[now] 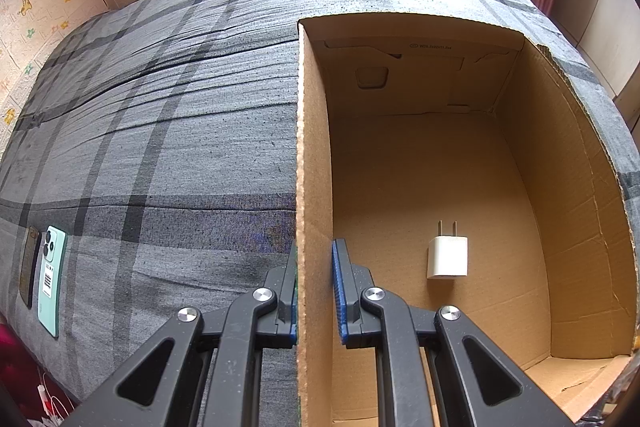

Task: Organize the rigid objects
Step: 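Lift the bottle with the right gripper and carry it into the box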

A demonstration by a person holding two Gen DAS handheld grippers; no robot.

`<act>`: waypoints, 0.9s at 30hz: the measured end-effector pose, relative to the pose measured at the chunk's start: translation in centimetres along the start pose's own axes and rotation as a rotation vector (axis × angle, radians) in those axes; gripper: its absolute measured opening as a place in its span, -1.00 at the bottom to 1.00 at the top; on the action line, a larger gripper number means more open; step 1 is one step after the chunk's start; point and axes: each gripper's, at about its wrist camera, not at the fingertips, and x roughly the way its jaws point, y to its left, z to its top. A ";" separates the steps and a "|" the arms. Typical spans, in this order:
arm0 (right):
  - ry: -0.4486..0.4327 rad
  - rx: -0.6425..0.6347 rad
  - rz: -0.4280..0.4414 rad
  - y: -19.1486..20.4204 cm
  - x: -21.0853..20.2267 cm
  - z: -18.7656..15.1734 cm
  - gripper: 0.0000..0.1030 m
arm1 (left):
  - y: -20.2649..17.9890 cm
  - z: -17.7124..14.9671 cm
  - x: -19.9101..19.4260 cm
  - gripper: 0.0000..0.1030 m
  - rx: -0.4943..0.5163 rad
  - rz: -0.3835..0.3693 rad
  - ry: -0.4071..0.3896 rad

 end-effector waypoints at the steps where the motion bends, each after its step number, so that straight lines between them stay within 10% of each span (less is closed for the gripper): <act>1: -0.004 -0.004 0.002 0.3 -0.2 0.2 -0.48 | 0.0 0.0 0.0 -0.72 0.000 0.000 0.000; 27: -0.032 -0.159 0.137 12.3 0.0 3.7 -0.48 | 0.2 0.1 -0.1 -0.72 -0.002 -0.003 0.001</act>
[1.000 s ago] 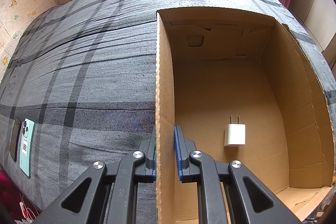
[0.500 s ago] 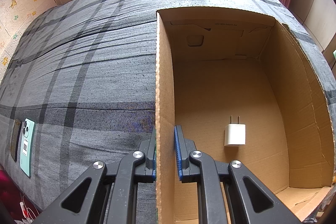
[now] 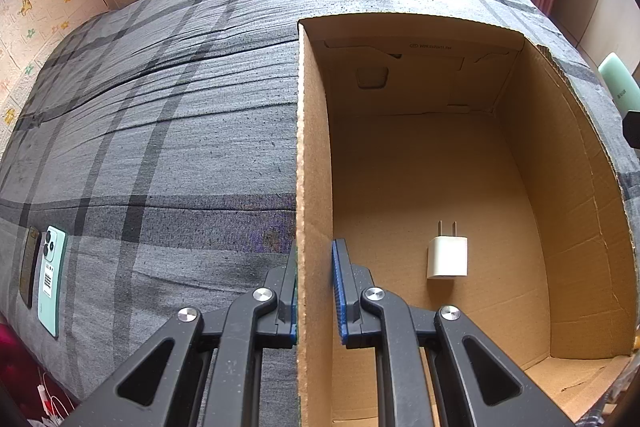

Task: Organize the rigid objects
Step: 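Lift the bottle with the right gripper and carry it into the box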

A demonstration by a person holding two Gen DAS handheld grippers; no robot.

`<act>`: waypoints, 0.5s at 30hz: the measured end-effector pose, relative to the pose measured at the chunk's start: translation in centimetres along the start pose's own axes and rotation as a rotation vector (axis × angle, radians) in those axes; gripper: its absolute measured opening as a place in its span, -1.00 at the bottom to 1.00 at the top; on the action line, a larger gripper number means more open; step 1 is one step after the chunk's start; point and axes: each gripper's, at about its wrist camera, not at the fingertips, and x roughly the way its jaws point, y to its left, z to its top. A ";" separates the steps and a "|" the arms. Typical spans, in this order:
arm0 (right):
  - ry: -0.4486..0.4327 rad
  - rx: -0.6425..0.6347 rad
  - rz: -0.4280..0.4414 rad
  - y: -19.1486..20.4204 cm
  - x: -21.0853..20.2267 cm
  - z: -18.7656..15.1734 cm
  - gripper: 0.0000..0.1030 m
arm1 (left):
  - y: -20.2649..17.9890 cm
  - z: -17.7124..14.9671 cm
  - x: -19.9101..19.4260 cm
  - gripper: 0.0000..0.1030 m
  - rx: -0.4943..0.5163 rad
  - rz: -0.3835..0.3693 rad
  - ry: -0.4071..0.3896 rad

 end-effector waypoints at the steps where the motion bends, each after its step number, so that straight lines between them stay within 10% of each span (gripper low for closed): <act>1: 0.005 -0.004 0.006 0.4 0.3 0.1 -0.48 | 0.0 0.0 0.0 -0.72 -0.001 0.000 0.000; 15: 0.118 -0.010 0.023 3.8 6.9 -0.2 -0.48 | -0.2 0.0 0.1 -0.72 0.002 0.004 0.001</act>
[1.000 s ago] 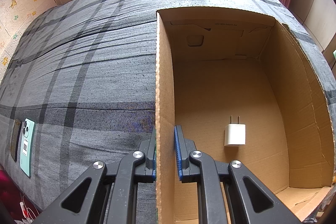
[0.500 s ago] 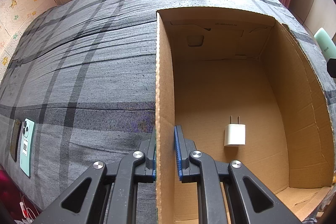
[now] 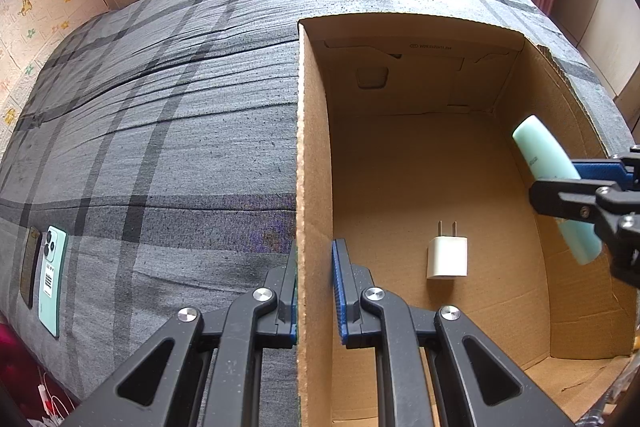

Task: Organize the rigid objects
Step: 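Lift the bottle with the right gripper and carry it into the box, then lower the bottle beside the charger and open the right gripper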

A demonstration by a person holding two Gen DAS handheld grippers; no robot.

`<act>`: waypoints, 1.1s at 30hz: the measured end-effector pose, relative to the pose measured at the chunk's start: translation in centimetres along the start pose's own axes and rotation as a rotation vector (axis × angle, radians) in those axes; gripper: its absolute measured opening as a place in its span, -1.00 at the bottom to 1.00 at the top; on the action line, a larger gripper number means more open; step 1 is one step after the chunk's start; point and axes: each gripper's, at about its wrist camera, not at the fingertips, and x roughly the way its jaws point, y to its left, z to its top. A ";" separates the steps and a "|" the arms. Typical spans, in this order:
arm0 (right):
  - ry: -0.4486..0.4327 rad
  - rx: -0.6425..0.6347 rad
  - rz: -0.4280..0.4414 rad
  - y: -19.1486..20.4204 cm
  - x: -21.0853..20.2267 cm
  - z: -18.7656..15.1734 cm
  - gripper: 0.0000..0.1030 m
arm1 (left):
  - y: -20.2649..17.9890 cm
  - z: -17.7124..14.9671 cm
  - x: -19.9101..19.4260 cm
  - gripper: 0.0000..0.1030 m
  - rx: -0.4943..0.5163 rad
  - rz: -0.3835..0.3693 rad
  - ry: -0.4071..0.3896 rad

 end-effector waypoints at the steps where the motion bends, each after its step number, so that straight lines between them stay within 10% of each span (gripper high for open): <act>1: 0.009 0.001 -0.004 0.1 0.5 0.0 -0.48 | 0.0 0.0 0.0 -0.72 0.000 0.000 0.000; 28: 0.134 0.022 -0.029 0.2 7.2 -0.3 -0.46 | -0.1 0.0 0.0 -0.72 -0.001 0.005 0.001; 33: 0.104 0.017 -0.021 0.2 5.7 -0.4 -0.19 | 0.0 0.0 0.0 -0.72 -0.001 0.008 0.001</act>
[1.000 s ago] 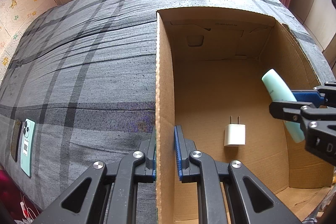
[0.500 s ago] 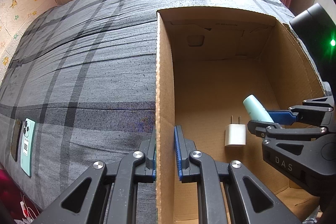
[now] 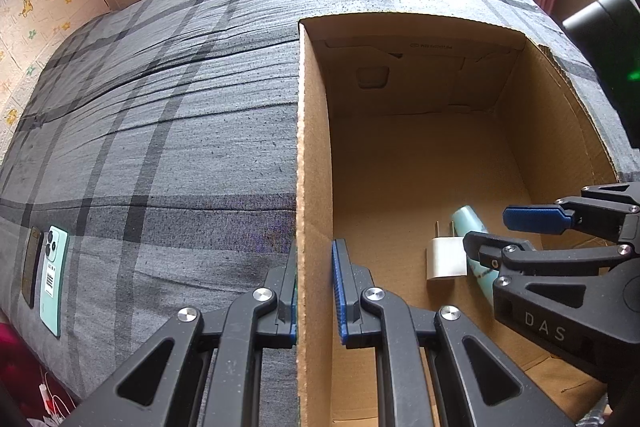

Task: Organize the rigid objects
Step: 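Lower the bottle beside the charger and open the right gripper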

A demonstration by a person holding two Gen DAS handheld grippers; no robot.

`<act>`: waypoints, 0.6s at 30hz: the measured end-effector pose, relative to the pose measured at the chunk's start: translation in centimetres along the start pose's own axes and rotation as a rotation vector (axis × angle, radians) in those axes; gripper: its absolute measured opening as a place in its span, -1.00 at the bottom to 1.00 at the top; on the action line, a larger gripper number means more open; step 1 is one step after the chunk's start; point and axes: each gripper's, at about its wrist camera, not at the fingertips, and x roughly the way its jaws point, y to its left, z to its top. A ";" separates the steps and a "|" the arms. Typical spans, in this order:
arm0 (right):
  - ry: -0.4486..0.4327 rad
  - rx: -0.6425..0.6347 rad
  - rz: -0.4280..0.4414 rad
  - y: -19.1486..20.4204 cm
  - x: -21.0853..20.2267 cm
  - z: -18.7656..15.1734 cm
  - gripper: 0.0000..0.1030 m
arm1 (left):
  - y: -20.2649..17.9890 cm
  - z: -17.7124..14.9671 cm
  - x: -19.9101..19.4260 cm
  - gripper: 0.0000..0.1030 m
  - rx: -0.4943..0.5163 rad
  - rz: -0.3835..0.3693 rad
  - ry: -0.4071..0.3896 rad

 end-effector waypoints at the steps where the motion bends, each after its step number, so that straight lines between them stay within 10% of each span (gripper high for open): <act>1: -0.006 -0.005 -0.006 0.0 -0.2 0.0 -0.18 | 0.0 0.0 0.0 -0.72 0.000 0.000 0.000; 18: -0.084 -0.022 -0.028 0.2 -4.3 -0.9 0.00 | -0.1 0.0 0.0 -0.72 0.002 0.004 0.001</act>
